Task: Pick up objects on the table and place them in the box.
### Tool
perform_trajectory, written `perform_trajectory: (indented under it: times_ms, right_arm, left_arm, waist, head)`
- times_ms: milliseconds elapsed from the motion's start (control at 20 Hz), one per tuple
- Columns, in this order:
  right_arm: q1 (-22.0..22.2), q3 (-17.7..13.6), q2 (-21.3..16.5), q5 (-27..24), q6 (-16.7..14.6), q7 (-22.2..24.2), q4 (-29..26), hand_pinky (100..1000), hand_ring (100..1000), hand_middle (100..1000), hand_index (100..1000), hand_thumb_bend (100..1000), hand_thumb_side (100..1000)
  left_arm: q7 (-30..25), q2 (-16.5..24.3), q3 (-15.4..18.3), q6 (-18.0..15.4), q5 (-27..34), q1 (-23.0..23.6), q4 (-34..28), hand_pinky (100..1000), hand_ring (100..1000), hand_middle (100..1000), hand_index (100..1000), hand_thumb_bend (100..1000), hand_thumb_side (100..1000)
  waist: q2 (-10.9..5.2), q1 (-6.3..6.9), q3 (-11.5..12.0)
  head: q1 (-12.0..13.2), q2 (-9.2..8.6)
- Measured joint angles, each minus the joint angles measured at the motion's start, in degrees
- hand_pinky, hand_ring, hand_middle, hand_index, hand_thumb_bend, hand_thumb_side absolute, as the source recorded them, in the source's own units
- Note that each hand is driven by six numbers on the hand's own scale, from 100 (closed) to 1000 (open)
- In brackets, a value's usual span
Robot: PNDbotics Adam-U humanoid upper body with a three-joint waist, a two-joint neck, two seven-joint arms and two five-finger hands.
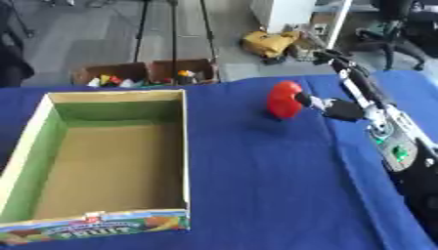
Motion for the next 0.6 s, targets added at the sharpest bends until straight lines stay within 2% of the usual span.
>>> perform_trajectory:
  times_ms: [200,250,300,600]
  right_arm:
    - [0.27,0.19,-0.05,-1.55,-0.74,0.56,-0.30,925,1000,785,1000,713,946]
    - [0.36,0.36,-0.05,-1.87,-0.90,0.82,-0.61,924,1000,786,1000,738,939]
    - [0.45,0.48,-0.05,-2.06,-1.04,1.13,-0.92,924,1000,786,1000,714,946]
    - [0.40,1.28,0.03,-2.33,-1.62,2.00,-2.48,924,1000,791,1000,711,936]
  left_arm:
    - [0.07,0.00,0.01,-0.07,-0.44,0.15,0.00,568,719,686,901,100,797]
    - [0.06,0.00,0.01,-0.06,-0.47,0.15,0.00,568,719,685,901,100,797]
    - [0.03,0.00,0.01,-0.03,-0.50,0.15,0.00,569,719,685,901,100,797]
    - [-0.20,0.00,0.01,0.19,-0.50,0.15,0.00,568,717,685,901,100,799]
  waist:
    - [0.27,-0.36,0.01]
    - [0.31,-0.37,0.05]
    - [0.35,-0.43,0.17]
    - [0.48,-0.73,0.93]
  head:
    - [-0.17,0.01]
    - [-0.18,0.02]
    - [-0.19,0.04]
    - [-0.60,0.04]
